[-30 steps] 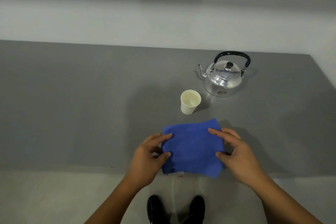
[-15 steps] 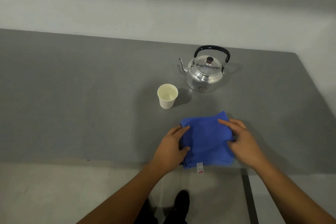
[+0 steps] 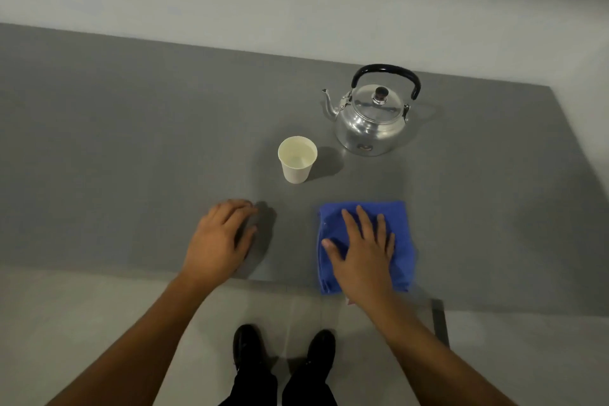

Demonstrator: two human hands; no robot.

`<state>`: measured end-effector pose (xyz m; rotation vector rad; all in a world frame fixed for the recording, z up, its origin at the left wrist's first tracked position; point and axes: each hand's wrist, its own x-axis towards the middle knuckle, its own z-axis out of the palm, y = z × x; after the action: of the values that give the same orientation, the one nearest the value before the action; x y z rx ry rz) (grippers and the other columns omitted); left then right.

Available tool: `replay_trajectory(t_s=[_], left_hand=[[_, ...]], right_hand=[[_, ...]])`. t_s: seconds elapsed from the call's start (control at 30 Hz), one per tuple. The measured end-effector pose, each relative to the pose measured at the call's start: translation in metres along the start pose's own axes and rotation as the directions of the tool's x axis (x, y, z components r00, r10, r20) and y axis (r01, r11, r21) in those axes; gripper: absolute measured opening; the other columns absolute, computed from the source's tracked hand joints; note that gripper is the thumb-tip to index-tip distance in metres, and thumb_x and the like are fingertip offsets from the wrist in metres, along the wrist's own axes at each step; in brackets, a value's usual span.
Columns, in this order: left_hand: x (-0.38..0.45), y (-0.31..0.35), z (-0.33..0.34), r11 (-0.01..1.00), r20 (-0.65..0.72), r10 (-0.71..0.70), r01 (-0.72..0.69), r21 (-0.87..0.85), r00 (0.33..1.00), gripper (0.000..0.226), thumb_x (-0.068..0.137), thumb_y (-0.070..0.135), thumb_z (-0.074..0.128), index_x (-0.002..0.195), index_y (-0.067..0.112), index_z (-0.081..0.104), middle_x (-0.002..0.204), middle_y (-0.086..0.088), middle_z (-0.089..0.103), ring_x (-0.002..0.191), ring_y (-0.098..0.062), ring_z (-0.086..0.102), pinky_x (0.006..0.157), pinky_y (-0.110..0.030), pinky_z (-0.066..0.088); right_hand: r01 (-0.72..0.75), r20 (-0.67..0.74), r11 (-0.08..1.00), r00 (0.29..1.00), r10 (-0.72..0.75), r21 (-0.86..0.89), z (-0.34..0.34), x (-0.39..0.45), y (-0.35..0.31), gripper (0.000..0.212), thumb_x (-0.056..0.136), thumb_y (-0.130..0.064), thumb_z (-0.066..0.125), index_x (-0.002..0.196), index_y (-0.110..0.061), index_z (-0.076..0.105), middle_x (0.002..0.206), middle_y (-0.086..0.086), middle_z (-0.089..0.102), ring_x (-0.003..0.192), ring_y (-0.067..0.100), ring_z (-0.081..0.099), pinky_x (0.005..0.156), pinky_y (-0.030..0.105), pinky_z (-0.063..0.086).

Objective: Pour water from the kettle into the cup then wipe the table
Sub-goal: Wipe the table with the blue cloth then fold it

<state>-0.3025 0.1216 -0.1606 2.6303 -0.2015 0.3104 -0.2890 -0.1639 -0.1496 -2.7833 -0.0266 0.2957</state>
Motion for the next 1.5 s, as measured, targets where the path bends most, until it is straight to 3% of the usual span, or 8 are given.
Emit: replay_trajectory(t_s=[0.1, 0.3, 0.57, 0.8, 0.9, 1.03, 1.2, 1.5], left_hand=[[-0.002, -0.03, -0.005, 0.996, 0.011, -0.082, 0.081, 0.044, 0.997, 0.044, 0.1, 0.041, 0.053, 0.135, 0.015, 0.062, 0.141, -0.003, 0.059, 0.136, -0.026, 0.05, 0.112, -0.042, 0.042], [-0.003, -0.036, 0.0, 0.98, 0.071, -0.188, 0.182, 0.077, 0.98, 0.058, 0.101, 0.047, 0.044, 0.15, 0.016, 0.049, 0.158, -0.001, 0.045, 0.154, -0.021, 0.029, 0.119, -0.047, 0.035], [-0.003, -0.035, -0.001, 0.977, 0.102, -0.196, 0.185, 0.105, 0.975, 0.059, 0.104, 0.048, 0.039, 0.154, 0.019, 0.041, 0.162, 0.002, 0.04, 0.156, -0.016, 0.021, 0.124, -0.042, 0.026], [-0.004, -0.037, 0.0, 0.978, 0.103, -0.193, 0.182, 0.102, 0.976, 0.059, 0.104, 0.049, 0.038, 0.155, 0.019, 0.041, 0.163, 0.003, 0.039, 0.157, -0.016, 0.02, 0.125, -0.042, 0.025], [-0.003, -0.038, 0.001, 0.977, 0.105, -0.2, 0.19, 0.097, 0.974, 0.06, 0.104, 0.051, 0.036, 0.155, 0.02, 0.04, 0.163, 0.004, 0.038, 0.157, -0.016, 0.02, 0.125, -0.043, 0.025], [-0.003, -0.039, 0.001, 0.978, 0.108, -0.198, 0.189, 0.089, 0.974, 0.061, 0.104, 0.052, 0.035, 0.155, 0.02, 0.04, 0.163, 0.004, 0.038, 0.157, -0.016, 0.02, 0.124, -0.046, 0.028], [-0.004, -0.04, 0.002, 0.978, 0.1, -0.194, 0.184, 0.101, 0.976, 0.059, 0.104, 0.051, 0.036, 0.155, 0.021, 0.04, 0.163, 0.004, 0.039, 0.157, -0.016, 0.02, 0.125, -0.043, 0.025], [-0.004, -0.039, 0.002, 0.976, 0.095, -0.199, 0.189, 0.109, 0.975, 0.059, 0.104, 0.05, 0.039, 0.155, 0.021, 0.041, 0.163, 0.004, 0.039, 0.157, -0.015, 0.02, 0.125, -0.039, 0.021]], right_hand=[[0.073, 0.002, 0.991, 0.997, -0.073, -0.112, 0.01, -0.008, 0.001, 0.068, 0.098, -0.067, 0.03, 0.16, -0.042, 0.017, 0.171, -0.012, 0.003, 0.157, 0.033, -0.01, 0.125, 0.059, -0.003], [0.336, 0.052, 0.938, 0.942, -0.333, -0.086, -0.001, -0.022, 0.053, 0.053, 0.104, -0.043, 0.026, 0.155, -0.034, 0.037, 0.167, -0.014, 0.023, 0.158, 0.024, 0.007, 0.125, 0.052, 0.015], [0.132, -0.022, 0.986, 0.991, -0.135, -0.102, -0.006, 0.039, 0.044, 0.056, 0.109, -0.033, 0.031, 0.162, -0.028, 0.013, 0.17, -0.009, 0.005, 0.157, 0.023, -0.008, 0.128, 0.046, 0.001], [0.369, 0.02, 0.929, 0.929, -0.369, 0.026, 0.006, 0.015, 0.024, 0.052, 0.107, -0.024, 0.036, 0.157, -0.028, 0.02, 0.166, -0.012, 0.019, 0.158, 0.019, 0.007, 0.127, 0.041, 0.01], [0.463, 0.037, 0.885, 0.885, -0.464, 0.041, -0.005, 0.001, 0.06, 0.05, 0.103, -0.019, 0.042, 0.153, -0.024, 0.04, 0.163, -0.006, 0.034, 0.155, 0.022, 0.022, 0.124, 0.047, 0.02], [0.288, -0.031, 0.954, 0.958, -0.287, 0.086, -0.023, 0.025, 0.083, 0.048, 0.107, -0.019, 0.044, 0.154, -0.025, 0.041, 0.164, -0.007, 0.033, 0.156, 0.021, 0.015, 0.125, 0.052, 0.018], [0.152, -0.062, 0.988, 0.986, -0.152, -0.011, -0.017, 0.091, 0.046, 0.053, 0.109, -0.024, 0.034, 0.161, -0.026, 0.023, 0.17, -0.007, 0.017, 0.158, 0.022, 0.001, 0.127, 0.042, 0.003], [0.42, 0.031, 0.906, 0.906, -0.422, 0.056, 0.001, 0.055, 0.025, 0.052, 0.108, -0.021, 0.034, 0.159, -0.024, 0.027, 0.165, -0.014, 0.019, 0.157, 0.014, 0.003, 0.127, 0.035, 0.004]])
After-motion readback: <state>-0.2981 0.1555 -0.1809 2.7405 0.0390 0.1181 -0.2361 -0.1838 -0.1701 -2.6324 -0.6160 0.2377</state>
